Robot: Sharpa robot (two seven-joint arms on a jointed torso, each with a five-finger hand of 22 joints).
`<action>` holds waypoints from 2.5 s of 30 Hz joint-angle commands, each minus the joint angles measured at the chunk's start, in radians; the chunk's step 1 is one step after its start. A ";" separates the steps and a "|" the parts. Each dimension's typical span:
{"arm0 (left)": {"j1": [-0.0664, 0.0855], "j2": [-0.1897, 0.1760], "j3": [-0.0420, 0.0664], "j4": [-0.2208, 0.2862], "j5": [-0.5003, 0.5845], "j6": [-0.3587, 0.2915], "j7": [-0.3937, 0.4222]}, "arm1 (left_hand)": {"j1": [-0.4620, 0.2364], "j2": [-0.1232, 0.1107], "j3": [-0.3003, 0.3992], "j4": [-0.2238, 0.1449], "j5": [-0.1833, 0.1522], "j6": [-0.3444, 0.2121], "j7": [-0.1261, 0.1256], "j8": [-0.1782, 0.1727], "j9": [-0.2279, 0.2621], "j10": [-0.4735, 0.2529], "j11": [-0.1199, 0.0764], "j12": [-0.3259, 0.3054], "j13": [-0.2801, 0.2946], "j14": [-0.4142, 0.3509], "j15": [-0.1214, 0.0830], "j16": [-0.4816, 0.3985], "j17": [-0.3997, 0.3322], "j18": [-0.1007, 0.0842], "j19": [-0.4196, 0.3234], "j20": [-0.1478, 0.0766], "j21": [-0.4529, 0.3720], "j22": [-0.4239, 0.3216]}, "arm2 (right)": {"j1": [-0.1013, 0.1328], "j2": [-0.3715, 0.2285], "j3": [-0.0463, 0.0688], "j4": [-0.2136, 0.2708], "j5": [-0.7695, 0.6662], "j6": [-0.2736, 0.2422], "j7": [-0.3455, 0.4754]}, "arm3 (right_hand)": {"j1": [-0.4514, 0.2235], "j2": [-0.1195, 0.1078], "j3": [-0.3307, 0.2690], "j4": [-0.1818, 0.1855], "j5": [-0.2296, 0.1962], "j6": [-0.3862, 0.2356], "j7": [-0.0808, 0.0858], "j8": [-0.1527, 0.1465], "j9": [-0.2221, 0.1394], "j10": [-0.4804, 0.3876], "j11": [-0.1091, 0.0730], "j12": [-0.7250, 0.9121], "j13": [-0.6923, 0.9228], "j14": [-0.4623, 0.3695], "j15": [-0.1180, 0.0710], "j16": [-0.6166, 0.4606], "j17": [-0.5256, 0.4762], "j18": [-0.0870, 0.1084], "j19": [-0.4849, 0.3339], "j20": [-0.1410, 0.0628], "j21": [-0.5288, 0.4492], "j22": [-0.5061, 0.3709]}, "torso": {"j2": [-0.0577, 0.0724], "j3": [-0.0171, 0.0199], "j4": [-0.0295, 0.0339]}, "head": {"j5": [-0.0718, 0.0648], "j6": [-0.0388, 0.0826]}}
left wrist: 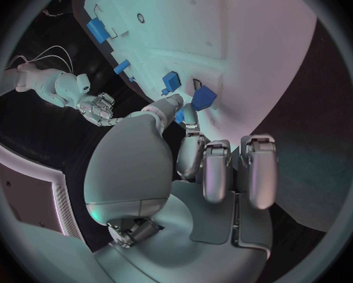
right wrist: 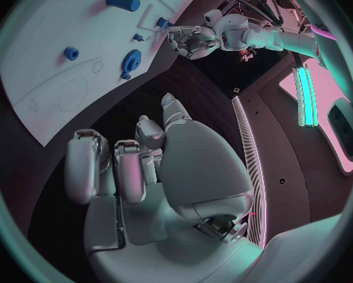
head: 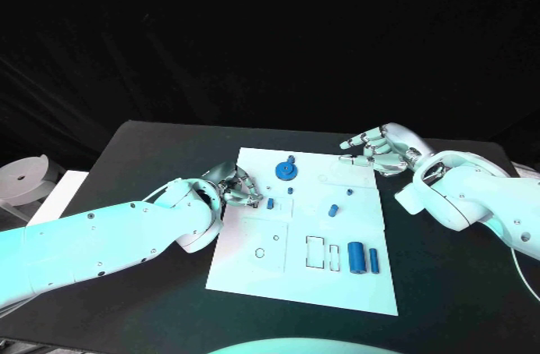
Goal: Assemble the parts on the task board
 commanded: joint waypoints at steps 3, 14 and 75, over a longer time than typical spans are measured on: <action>0.000 0.001 0.001 0.001 0.019 -0.008 0.019 | -0.025 0.001 -0.042 0.020 -0.004 -0.004 0.009 -0.014 -0.004 0.000 0.012 0.011 0.011 0.103 0.012 0.003 0.263 -0.015 0.104 0.011 0.002 0.263 | -0.001 0.001 0.000 0.000 -0.006 0.002 0.009 | -0.007 0.003 -0.005 0.000 0.004 0.006 0.000 -0.002 0.000 -0.005 0.002 0.000 -0.001 0.079 -0.009 -0.006 0.161 0.015 -0.005 -0.003 -0.006 -0.001 | 0.000 0.0002 -0.0002 | 0.001 0.001; 0.000 0.000 0.001 0.002 0.040 -0.024 0.035 | -0.049 0.015 -0.199 0.088 -0.001 -0.002 0.018 -0.041 -0.009 -0.002 0.022 0.023 0.029 0.103 0.020 0.003 0.263 -0.015 0.104 0.019 0.002 0.263 | -0.001 0.001 0.000 -0.001 -0.006 0.001 0.010 | -0.007 0.003 -0.005 0.000 0.004 0.006 0.000 -0.002 0.000 -0.005 0.002 0.000 -0.001 0.079 -0.009 -0.006 0.161 0.015 -0.005 -0.003 -0.006 -0.001 | 0.000 0.0002 0.0006 | 0.000 0.002; 0.243 -0.019 -0.030 -0.056 -0.448 0.596 0.414 | 0.272 0.063 -0.321 0.029 -0.002 -0.044 0.079 -0.323 -0.326 -0.164 0.073 -0.177 -0.248 0.103 0.060 0.003 0.263 0.029 0.054 0.056 -0.210 0.160 | -0.012 0.017 -0.002 -0.028 -0.006 0.003 0.010 | -0.007 0.003 -0.005 0.000 0.004 0.006 0.000 -0.002 0.000 -0.005 0.002 0.000 -0.001 0.079 -0.009 -0.006 0.161 0.015 -0.005 -0.003 -0.006 -0.001 | 0.000 -0.0003 -0.0004 | 0.006 0.016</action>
